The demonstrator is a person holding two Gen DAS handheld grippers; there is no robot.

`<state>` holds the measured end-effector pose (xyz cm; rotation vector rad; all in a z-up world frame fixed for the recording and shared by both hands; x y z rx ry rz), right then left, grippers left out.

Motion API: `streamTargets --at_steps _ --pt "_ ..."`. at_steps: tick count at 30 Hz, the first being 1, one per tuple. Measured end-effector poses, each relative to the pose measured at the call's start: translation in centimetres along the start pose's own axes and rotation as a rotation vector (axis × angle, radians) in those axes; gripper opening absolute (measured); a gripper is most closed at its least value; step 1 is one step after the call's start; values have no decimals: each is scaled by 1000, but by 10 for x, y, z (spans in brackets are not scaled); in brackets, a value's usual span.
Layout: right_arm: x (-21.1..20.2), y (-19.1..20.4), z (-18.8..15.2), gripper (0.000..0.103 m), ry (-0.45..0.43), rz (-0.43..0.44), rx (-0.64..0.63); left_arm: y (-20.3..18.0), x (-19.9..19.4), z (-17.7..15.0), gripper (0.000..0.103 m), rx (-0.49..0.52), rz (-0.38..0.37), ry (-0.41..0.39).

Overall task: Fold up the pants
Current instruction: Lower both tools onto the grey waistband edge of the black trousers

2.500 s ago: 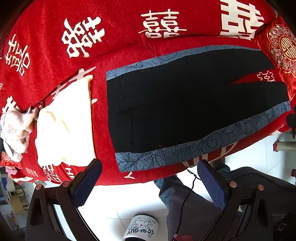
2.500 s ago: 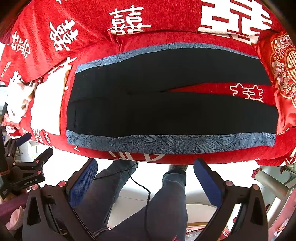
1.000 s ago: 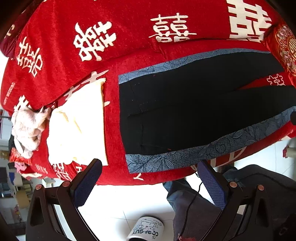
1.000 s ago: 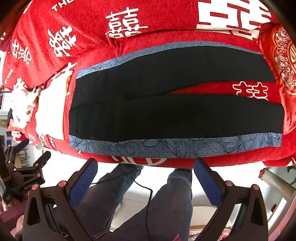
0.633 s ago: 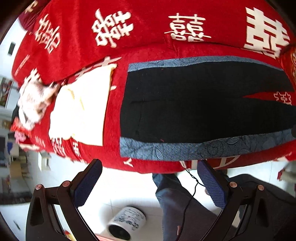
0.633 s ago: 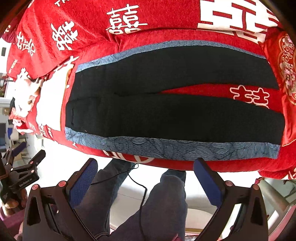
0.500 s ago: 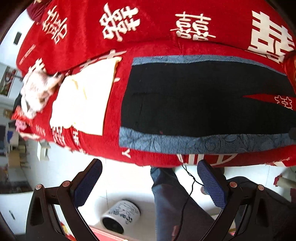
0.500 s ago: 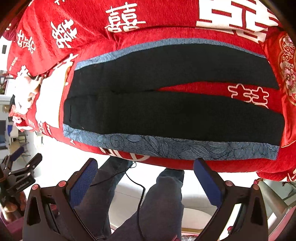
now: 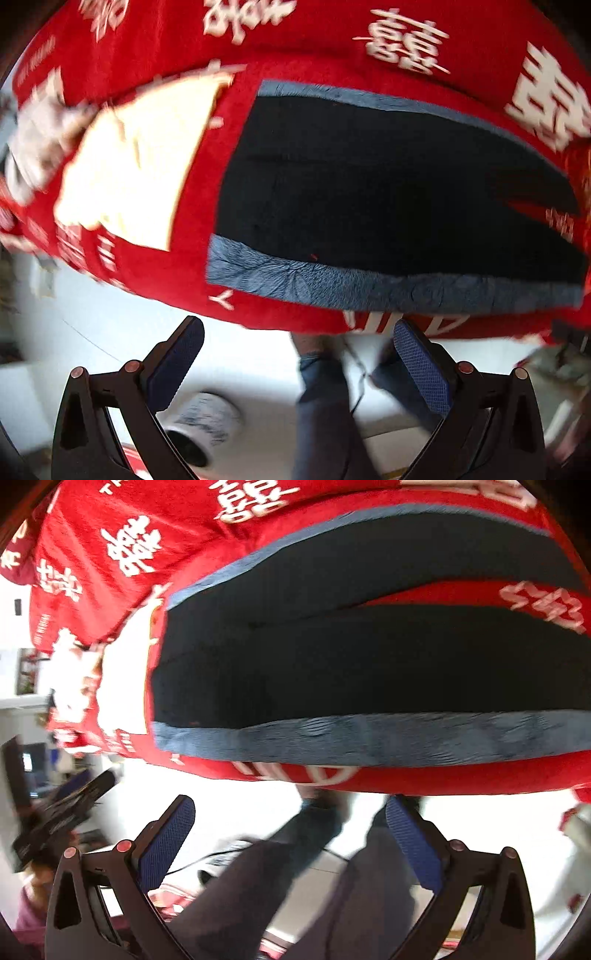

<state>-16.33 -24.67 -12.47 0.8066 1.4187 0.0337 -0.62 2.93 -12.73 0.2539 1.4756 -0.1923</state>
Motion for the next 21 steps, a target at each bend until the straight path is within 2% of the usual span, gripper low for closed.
streamTargets --at_steps 4,7,9,11,17,20,21 --pt "59 16 -10 103 53 63 11 24 54 -2 103 -121 -91 61" --pt "106 33 -13 103 48 140 51 39 88 -7 103 -171 -129 88" --pt "131 39 -14 103 57 176 73 51 106 -12 103 -235 -192 97" --pt "158 51 -15 103 49 240 93 58 116 -14 103 -281 -252 92" --pt "214 67 -9 103 10 346 102 72 140 -14 103 -332 -346 52" --pt "227 69 -5 98 -29 391 116 70 148 -16 103 -343 -397 55" --pt "226 70 -3 94 -36 405 121 73 148 -12 103 -344 -418 53"
Point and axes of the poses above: each gripper's, at about its wrist camera, not at the fingertips, and x roughly the way its jaws point, y to its left, z to its top, the point moved 7 cm from there along x, roughly the way its jaws point, and after that the axes turned 5 degrees about -x, right-handed, at the moved point
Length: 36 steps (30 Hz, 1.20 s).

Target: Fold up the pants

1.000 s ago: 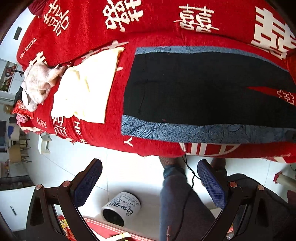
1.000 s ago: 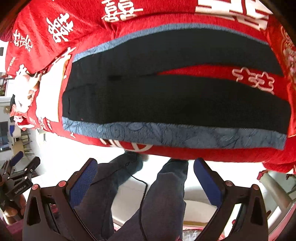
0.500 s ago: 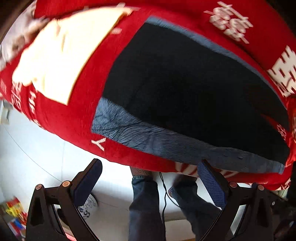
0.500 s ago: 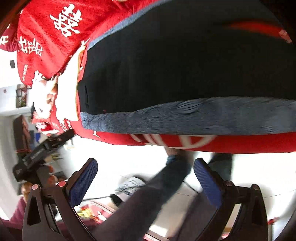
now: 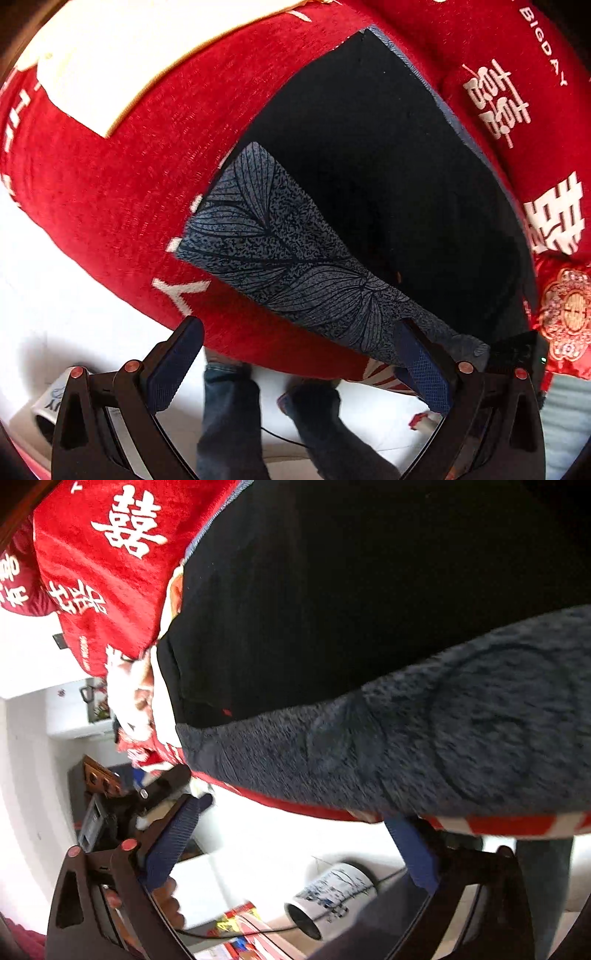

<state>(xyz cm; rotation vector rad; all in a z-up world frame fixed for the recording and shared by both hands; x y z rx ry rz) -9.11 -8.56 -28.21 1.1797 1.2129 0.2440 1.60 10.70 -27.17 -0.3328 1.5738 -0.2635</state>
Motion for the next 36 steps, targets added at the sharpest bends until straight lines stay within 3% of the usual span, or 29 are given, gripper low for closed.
streamTargets --at_steps 1,4,5,6,8,13,15,16,18,21,25,30,33,36 --pt "2 0 2 89 -10 12 7 0 0 1 103 1 -21 1" --pt "7 0 6 59 -22 29 52 -5 1 1 103 9 -61 6" --pt "9 -1 9 35 -26 46 79 -7 2 2 103 12 -67 8" --pt "9 -2 11 19 -28 57 105 -10 2 2 103 13 -78 13" --pt "3 8 16 13 -51 103 90 -13 2 1 103 -1 -106 24" --pt "-25 45 17 13 -45 159 -43 -31 6 10 103 -121 -283 71" --pt "-28 48 16 13 -29 159 -67 -38 10 20 103 -176 -310 61" --pt "-29 49 16 13 -16 155 -86 -39 11 25 98 -188 -306 52" --pt "-28 49 13 17 1 150 -102 -45 18 32 69 -178 -275 45" --pt "-40 32 9 22 -5 103 -115 -50 24 31 52 -125 -226 43" --pt "-81 -19 2 41 -94 29 -22 -49 23 29 49 -74 -207 60" --pt "-121 -75 -4 43 -199 -18 105 -50 27 28 50 -5 -170 90" --pt "-140 -105 -6 44 -280 35 181 -47 25 24 50 28 -151 95" --pt "-139 -110 -6 44 -333 109 247 -49 26 23 50 52 -138 99"
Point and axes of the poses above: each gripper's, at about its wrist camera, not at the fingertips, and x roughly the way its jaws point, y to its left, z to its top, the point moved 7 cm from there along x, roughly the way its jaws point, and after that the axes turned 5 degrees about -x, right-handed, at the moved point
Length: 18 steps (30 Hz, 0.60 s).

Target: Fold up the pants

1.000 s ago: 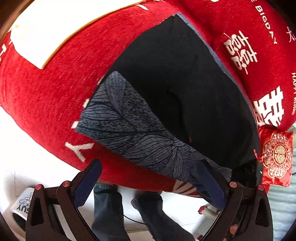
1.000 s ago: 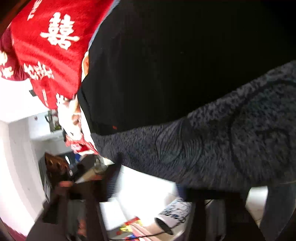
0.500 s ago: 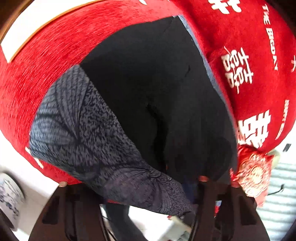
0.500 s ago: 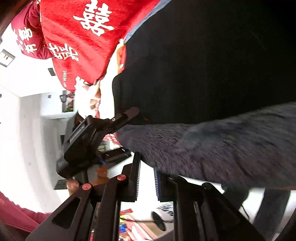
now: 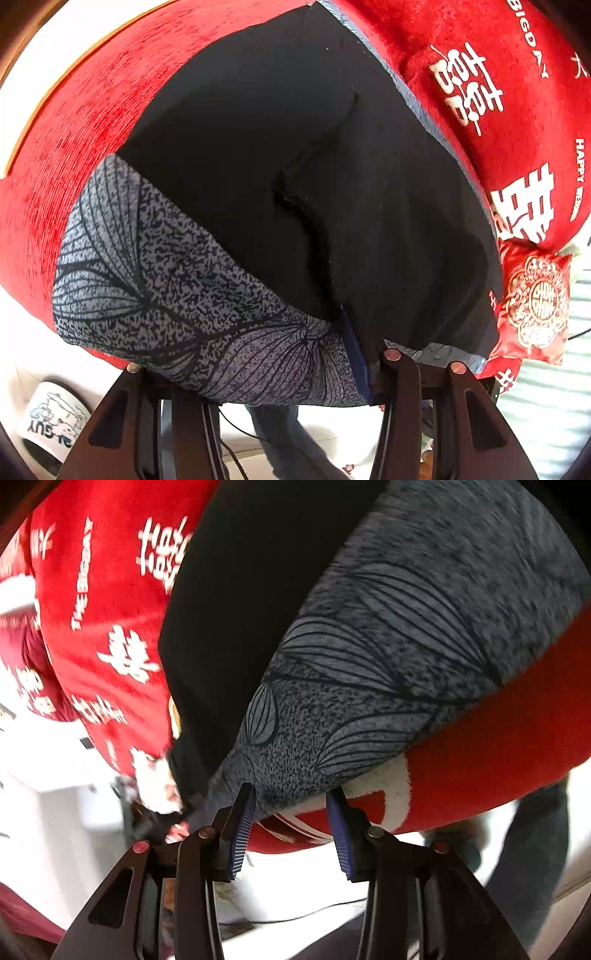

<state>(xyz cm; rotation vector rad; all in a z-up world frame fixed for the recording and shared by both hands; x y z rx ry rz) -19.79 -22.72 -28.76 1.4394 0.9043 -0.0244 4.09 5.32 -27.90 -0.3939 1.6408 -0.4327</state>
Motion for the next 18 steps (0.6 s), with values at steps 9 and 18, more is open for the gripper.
streamTargets --at_steps 9,18 --pt "-19 23 17 6 -129 130 151 -7 -18 2 32 24 7 5" --pt "-32 106 72 6 -19 80 -65 -71 -69 45 32 55 -43 -113"
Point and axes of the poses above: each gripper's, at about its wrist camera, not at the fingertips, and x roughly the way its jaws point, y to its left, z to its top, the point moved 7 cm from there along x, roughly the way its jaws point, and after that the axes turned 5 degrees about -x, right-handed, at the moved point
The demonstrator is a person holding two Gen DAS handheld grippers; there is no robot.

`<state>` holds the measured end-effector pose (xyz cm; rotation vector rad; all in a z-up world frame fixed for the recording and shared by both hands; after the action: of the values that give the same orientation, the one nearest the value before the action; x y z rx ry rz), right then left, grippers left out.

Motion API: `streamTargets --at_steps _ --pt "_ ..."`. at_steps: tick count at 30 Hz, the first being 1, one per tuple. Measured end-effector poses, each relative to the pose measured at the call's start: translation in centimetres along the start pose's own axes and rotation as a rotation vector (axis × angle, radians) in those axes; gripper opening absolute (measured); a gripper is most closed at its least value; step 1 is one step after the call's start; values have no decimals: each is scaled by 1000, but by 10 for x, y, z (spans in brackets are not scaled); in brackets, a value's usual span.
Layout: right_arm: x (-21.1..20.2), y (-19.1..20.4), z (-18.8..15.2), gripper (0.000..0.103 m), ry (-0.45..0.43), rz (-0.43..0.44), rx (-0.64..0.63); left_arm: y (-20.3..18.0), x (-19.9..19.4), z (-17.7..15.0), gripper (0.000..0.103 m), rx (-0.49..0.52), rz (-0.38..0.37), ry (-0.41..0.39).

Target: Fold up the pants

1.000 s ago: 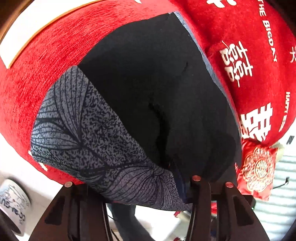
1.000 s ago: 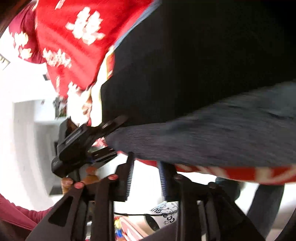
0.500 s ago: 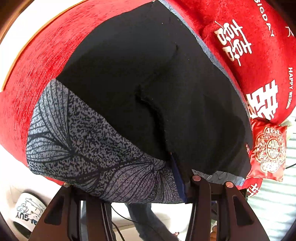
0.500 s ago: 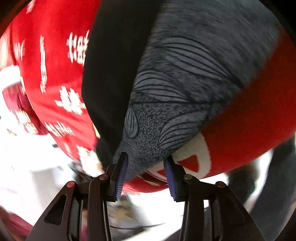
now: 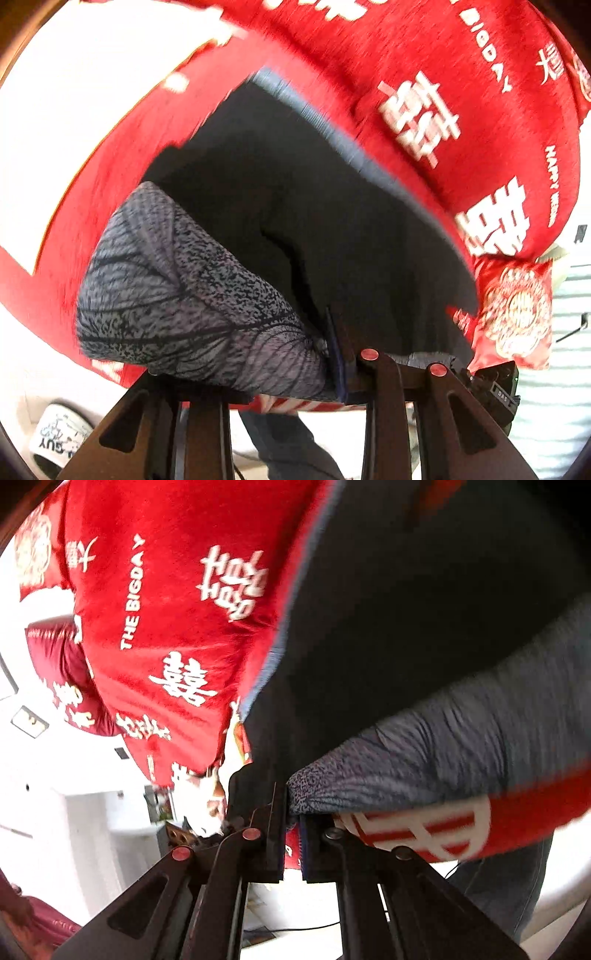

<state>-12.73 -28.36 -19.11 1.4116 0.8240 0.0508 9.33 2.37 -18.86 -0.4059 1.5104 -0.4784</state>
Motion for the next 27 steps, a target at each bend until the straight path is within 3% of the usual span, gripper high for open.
streamTargets --at_steps 5,10,12,13,15,20,22,24,27 --pt "19 40 76 6 71 -20 -68 -41 2 64 32 45 3 -84" --pt "62 45 156 9 190 -109 -165 -61 43 135 34 105 114 -165" --pt "85 34 180 9 234 -152 -180 -55 62 155 58 96 186 -198" --pt "99 29 194 9 251 -186 -190 -50 73 167 60 76 214 -211" --pt "124 14 216 10 282 -238 -195 -38 93 182 78 45 281 -225" --pt "154 -8 242 10 288 -297 -154 -21 117 201 90 15 437 -258" --pt "152 -2 241 23 309 -298 -146 -25 109 202 90 4 436 -252" --pt "144 15 236 65 320 -272 -196 -29 89 200 90 0 422 -274" --pt "126 49 222 66 300 -232 -315 -34 56 190 90 24 452 -311"
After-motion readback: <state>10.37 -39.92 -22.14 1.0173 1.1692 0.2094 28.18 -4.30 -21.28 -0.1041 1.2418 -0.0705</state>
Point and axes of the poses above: each gripper's, at about its wrist camera, not at the fingertips, and x roughly the way its jaws point, y to its left, z to its top, the point moved 7 cm from there along x, roughly the way its jaws point, and after that the axes turned 5 degrees about -x, right-handed, at the moved point
